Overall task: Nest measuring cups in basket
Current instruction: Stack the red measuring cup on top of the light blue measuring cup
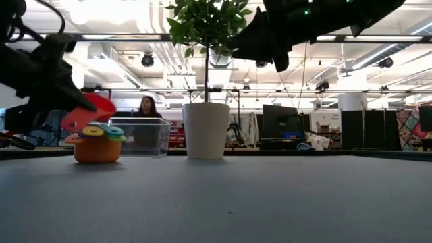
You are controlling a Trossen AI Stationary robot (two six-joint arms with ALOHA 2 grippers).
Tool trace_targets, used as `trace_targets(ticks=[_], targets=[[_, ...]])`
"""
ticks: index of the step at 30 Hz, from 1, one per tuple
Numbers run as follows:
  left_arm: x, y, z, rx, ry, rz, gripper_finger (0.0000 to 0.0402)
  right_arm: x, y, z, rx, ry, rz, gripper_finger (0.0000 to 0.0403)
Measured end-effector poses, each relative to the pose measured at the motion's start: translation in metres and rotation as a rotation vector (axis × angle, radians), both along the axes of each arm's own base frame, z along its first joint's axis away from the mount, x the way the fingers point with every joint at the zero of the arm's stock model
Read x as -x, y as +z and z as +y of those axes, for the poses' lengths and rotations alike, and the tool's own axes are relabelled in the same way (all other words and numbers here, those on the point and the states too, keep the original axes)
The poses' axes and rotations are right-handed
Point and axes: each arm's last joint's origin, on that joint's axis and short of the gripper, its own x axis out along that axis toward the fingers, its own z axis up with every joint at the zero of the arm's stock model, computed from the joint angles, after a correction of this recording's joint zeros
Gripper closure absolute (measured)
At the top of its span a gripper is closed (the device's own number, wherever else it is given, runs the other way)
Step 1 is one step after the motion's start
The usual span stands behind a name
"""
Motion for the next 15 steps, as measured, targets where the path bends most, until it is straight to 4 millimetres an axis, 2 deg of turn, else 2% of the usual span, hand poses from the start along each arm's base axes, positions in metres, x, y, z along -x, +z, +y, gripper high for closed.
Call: trace_targets(ticks=[3,6,15], targets=[[0.0003,-0.0004,0.0002,-0.009,-0.003,0.008,0.0399,-0.0006,-0.0001,0.0000,-0.001,-0.001,-0.008,0.0250],[0.0003,-0.0003,0.0002,-0.031,-0.014,0.016,0.0376,-0.0011,-0.0001,0.0002,0.000,0.000,-0.012,0.0247],[0.0005,-0.0002,-0.0013,0.005,-0.069,0.030,0.0250,-0.0012,-0.0010,0.0002,-0.008,-0.002,-0.009,0.0246]])
